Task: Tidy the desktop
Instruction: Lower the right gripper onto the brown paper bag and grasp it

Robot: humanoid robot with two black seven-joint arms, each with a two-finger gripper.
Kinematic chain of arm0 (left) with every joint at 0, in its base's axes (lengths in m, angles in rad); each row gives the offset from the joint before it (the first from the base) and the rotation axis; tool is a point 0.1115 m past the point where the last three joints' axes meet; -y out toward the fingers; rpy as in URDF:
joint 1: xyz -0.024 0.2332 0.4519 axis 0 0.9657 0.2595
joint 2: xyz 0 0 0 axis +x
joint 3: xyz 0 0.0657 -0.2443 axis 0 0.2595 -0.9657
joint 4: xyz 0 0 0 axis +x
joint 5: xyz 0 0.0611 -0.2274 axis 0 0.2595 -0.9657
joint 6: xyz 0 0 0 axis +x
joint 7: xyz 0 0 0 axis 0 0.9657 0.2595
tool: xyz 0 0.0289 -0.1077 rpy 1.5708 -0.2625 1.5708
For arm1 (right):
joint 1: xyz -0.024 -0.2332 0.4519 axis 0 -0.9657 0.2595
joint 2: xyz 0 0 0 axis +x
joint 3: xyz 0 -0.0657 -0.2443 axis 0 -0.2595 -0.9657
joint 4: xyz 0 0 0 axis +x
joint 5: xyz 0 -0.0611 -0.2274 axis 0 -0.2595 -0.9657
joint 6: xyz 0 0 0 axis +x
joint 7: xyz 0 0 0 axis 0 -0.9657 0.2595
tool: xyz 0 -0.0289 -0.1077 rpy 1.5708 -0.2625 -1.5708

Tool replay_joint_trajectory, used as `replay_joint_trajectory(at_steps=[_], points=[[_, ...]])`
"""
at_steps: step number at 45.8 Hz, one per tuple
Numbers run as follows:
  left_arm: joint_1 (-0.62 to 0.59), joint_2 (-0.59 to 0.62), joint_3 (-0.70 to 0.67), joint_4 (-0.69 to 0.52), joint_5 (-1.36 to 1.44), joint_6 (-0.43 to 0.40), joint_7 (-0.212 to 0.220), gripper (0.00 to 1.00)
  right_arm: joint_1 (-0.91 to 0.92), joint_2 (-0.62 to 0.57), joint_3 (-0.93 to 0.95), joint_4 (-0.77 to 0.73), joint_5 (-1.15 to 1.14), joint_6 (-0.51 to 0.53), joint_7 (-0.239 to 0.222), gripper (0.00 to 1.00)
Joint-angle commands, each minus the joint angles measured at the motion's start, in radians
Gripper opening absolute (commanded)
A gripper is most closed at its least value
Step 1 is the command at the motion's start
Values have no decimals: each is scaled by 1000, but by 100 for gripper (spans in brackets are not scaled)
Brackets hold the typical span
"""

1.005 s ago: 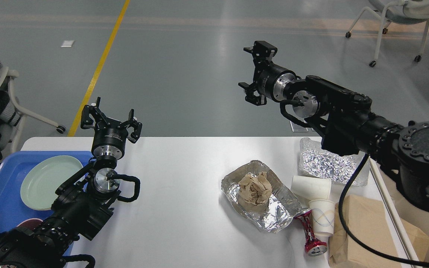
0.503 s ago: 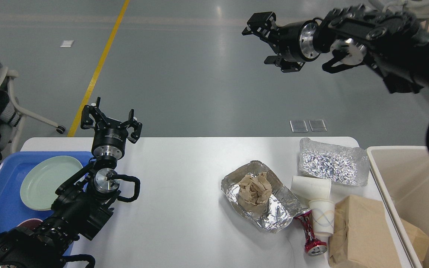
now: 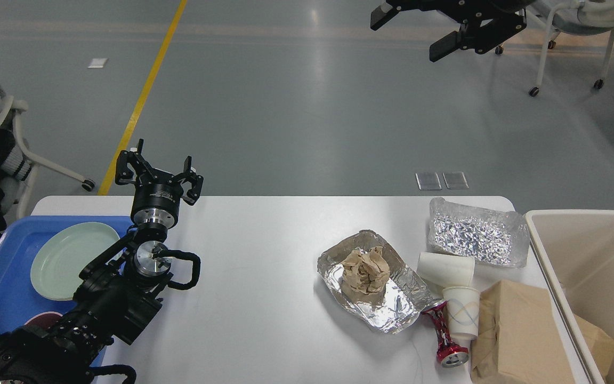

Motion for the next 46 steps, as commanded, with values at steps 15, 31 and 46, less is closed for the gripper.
replay_joint_trajectory(at_steps=[15,31,46], points=[[0,0,0,0,0,0,0,100,-344,31,-10,7,-155,-79,-5,100],[0,0,0,0,0,0,0,100,-629,-13,-49,-1,-367,-247,-5,100],[0,0,0,0,0,0,0,100,-786,-15,-92,7,-419,-315,-5,100]])
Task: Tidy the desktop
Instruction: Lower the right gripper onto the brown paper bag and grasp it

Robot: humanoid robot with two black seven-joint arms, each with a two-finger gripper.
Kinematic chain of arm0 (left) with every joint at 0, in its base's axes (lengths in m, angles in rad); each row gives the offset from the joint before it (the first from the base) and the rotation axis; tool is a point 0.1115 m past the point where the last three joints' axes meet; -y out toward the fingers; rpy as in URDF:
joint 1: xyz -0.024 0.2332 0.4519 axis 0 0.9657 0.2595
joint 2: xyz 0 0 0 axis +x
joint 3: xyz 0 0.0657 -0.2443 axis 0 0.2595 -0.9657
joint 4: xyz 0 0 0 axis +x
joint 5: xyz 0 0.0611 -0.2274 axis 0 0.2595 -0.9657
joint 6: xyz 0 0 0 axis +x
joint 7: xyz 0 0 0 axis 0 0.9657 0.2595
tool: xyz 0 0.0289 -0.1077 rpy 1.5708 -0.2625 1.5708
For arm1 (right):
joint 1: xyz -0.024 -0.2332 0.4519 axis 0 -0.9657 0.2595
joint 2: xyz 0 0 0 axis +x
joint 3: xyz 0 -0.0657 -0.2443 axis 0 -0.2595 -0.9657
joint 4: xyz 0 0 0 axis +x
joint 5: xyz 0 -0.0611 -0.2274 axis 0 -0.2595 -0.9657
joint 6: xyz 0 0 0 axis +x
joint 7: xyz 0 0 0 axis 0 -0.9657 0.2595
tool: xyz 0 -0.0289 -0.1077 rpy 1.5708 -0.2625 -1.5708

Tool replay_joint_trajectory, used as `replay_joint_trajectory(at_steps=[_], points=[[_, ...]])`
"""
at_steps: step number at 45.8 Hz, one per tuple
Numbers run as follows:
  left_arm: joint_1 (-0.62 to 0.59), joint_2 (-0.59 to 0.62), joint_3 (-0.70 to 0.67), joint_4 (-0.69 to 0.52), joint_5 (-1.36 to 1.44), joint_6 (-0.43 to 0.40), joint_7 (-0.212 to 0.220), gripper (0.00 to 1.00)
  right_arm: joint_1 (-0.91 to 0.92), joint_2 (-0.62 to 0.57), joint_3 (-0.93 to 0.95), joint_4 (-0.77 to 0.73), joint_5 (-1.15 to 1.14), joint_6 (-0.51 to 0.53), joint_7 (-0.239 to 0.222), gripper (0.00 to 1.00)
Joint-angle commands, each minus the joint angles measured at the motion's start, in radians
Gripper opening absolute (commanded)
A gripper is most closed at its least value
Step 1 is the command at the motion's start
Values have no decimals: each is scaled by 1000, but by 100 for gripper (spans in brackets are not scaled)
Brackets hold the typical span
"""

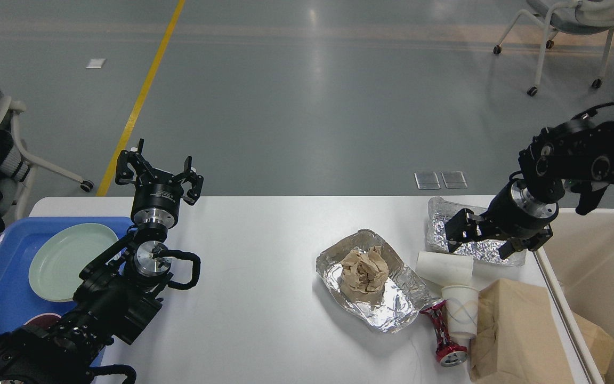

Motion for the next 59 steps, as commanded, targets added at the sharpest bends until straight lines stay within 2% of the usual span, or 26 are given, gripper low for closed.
replay_joint_trajectory(at_steps=[1,9,23,27,29,33,36,38,42,59], points=[[1,0,0,0,0,0,0,100,-47,-3,-19,2,-45,-11,-1,100],[0,0,0,0,0,0,0,100,-108,-11,-24,3,-64,-45,-1,100],[0,0,0,0,0,0,0,100,-223,-11,-21,-4,-64,-165,3,97],[0,0,0,0,0,0,0,100,-243,-9,-19,-7,-64,-168,3,93],[0,0,0,0,0,0,0,100,-253,-9,-18,-9,-64,-169,3,87],[0,0,0,0,0,0,0,100,-268,-11,-18,-9,-64,-169,2,65],[0,0,0,0,0,0,0,100,-274,-11,-19,-9,-64,-171,2,29],[0,0,0,0,0,0,0,100,-279,-11,-19,-9,-64,-171,3,14],[0,0,0,0,0,0,0,100,-279,-12,-19,-7,-64,-171,3,0],[0,0,0,0,0,0,0,100,-259,-49,-30,0,-65,-162,5,0]])
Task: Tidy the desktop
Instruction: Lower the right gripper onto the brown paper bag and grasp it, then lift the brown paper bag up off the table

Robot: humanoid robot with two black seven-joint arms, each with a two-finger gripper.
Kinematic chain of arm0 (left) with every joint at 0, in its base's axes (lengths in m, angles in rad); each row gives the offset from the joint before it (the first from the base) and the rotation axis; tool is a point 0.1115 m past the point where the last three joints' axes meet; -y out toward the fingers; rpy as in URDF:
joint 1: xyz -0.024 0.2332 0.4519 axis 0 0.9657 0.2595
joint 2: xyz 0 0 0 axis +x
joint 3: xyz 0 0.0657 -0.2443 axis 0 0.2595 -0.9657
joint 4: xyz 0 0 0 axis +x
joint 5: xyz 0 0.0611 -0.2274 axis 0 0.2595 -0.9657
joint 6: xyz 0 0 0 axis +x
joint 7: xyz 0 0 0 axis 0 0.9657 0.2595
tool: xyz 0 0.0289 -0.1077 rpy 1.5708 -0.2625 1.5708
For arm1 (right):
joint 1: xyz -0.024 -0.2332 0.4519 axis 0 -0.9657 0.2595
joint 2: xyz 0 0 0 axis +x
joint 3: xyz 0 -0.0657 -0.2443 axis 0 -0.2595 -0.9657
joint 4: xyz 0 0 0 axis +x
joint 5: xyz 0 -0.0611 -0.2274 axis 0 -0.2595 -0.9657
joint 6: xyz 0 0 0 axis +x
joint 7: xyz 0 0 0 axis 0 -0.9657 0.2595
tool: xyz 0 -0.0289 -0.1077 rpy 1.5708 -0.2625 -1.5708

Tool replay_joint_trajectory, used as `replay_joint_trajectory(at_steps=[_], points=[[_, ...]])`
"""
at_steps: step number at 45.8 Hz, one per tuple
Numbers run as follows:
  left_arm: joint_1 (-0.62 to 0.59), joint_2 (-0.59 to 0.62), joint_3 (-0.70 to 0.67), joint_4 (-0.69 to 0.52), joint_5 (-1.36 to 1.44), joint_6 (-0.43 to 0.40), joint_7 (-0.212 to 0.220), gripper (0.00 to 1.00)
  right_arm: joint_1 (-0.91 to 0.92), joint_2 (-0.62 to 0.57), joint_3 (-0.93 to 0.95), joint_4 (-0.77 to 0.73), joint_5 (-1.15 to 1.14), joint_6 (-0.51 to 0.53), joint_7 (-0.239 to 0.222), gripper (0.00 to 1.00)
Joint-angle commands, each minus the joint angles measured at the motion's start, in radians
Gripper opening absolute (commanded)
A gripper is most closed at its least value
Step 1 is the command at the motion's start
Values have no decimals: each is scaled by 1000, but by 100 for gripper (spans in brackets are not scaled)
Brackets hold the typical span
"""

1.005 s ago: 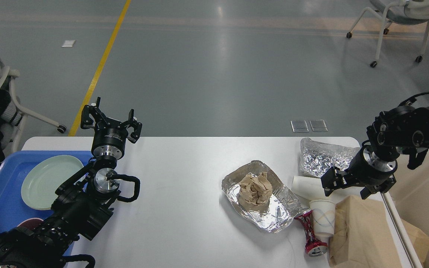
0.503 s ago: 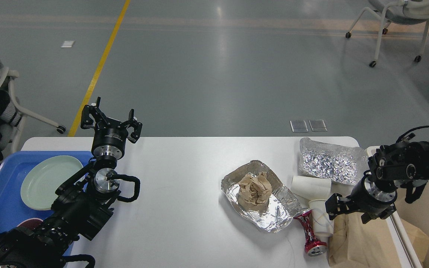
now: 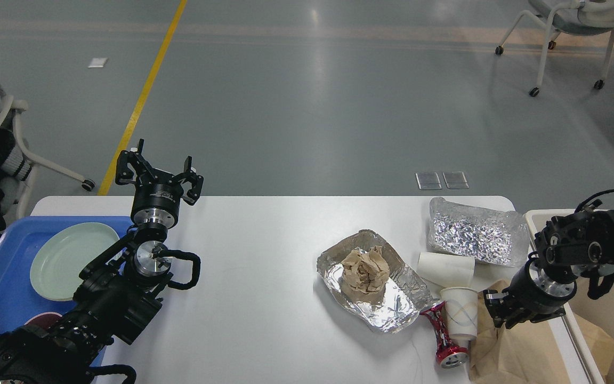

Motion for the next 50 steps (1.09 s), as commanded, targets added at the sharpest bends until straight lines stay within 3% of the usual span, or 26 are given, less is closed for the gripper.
replay_joint_trajectory(at_steps=[1,15,25,33,40,50], points=[[0,0,0,0,0,0,0,100,15,-21,-1,3,-3,7,1,0],[0,0,0,0,0,0,0,100,107,-123,-26,17,-75,65,6,0],[1,0,0,0,0,0,0,100,309,-260,-26,36,-164,230,15,0],[0,0,0,-2,0,0,0,100,703,-312,-8,121,-168,474,47,0],[0,0,0,0,0,0,0,100,975,-312,74,149,-153,474,70,0],[0,0,0,0,0,0,0,100,1148,-318,252,149,-70,474,67,0]])
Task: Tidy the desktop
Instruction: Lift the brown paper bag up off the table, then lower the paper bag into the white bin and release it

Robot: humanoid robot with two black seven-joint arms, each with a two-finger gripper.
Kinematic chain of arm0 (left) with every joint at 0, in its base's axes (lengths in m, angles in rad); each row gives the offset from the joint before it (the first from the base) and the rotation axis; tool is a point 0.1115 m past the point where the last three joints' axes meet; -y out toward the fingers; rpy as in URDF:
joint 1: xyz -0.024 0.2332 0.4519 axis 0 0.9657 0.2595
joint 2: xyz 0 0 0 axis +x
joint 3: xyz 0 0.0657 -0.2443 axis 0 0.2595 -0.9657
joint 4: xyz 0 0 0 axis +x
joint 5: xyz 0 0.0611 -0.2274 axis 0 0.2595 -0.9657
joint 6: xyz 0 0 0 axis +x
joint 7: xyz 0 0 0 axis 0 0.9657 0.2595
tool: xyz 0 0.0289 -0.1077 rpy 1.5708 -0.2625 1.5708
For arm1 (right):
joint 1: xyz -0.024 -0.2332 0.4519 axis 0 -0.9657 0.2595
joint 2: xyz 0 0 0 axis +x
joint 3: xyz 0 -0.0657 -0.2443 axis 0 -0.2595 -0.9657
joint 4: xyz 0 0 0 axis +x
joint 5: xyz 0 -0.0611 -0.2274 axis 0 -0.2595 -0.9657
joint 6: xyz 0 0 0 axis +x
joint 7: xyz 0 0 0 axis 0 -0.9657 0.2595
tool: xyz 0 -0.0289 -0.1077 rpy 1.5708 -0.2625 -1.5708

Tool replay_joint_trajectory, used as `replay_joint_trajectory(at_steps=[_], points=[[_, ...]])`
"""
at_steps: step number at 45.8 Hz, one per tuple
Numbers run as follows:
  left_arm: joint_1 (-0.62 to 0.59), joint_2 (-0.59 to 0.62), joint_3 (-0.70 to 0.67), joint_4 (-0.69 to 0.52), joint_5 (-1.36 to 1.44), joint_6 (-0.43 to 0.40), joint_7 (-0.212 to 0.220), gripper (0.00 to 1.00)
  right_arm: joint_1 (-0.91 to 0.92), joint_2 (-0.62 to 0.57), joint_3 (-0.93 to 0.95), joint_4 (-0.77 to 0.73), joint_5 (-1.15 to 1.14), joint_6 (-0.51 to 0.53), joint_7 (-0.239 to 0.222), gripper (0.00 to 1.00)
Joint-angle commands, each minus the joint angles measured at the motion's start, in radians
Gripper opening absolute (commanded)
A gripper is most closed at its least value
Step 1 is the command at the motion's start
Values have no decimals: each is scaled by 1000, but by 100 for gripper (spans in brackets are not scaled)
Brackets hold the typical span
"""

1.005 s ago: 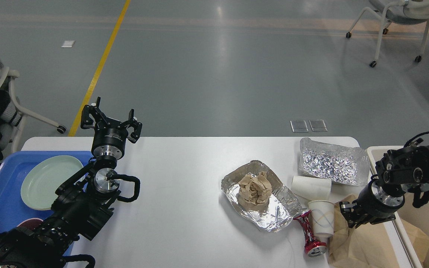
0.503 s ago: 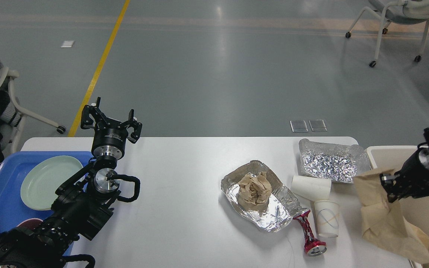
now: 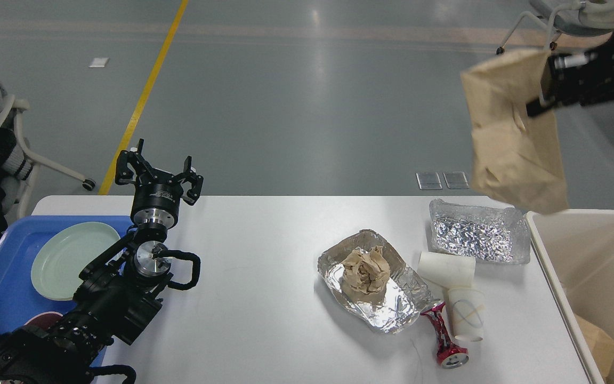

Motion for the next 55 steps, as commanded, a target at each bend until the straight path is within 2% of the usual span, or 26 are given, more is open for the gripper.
replay_joint_trajectory(at_steps=[1,15,22,32,42,49,55], points=[[0,0,0,0,0,0,0,100,95,-2,87,1,43,0,-2,0],[0,0,0,0,0,0,0,100,219,9,162,-2,112,0,-2,0],[1,0,0,0,0,0,0,100,192,39,168,-3,125,0,-17,0],[0,0,0,0,0,0,0,100,-199,42,165,-94,-56,0,-54,0],[0,0,0,0,0,0,0,100,-618,88,161,-350,-274,0,-54,0],[1,0,0,0,0,0,0,100,-776,95,156,-476,-334,0,-56,0],[0,0,0,0,0,0,0,100,-874,113,84,-552,-343,-73,-54,0]])
